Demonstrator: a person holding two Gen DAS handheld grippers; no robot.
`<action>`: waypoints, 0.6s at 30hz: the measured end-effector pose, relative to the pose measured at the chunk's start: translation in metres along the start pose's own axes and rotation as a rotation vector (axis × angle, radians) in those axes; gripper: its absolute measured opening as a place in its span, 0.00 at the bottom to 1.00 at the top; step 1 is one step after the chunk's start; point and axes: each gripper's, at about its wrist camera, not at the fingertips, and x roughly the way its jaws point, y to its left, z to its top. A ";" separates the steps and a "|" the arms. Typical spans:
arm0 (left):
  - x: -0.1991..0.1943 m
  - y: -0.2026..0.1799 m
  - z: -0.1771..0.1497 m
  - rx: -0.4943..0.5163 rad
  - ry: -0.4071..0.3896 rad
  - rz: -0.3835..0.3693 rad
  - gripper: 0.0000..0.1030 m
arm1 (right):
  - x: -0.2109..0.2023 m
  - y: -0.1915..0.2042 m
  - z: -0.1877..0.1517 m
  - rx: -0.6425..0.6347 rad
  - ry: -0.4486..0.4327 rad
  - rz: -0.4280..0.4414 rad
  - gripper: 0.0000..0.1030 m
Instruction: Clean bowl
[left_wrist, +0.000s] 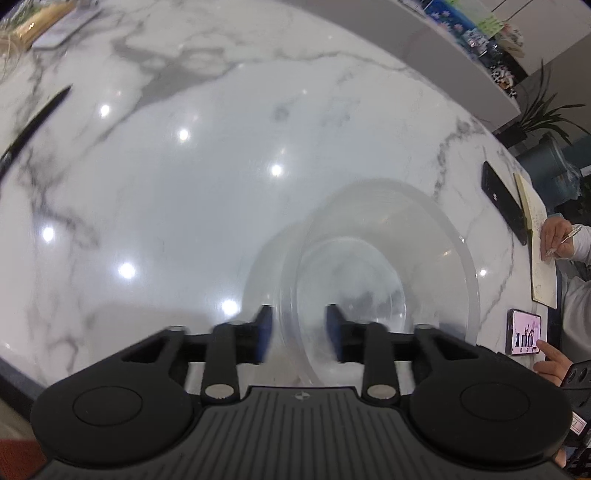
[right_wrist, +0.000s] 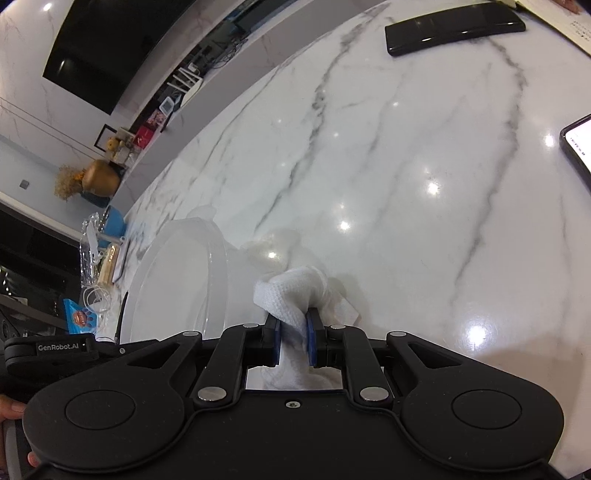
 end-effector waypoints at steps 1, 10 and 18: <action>0.000 -0.002 -0.002 0.011 0.003 0.004 0.35 | 0.000 0.000 0.000 0.000 -0.001 -0.001 0.12; 0.000 -0.014 -0.007 0.112 -0.018 0.037 0.19 | 0.002 0.000 0.000 0.000 -0.009 -0.008 0.12; 0.003 -0.024 0.004 0.189 -0.032 0.052 0.17 | 0.008 -0.001 0.000 0.012 -0.003 -0.011 0.12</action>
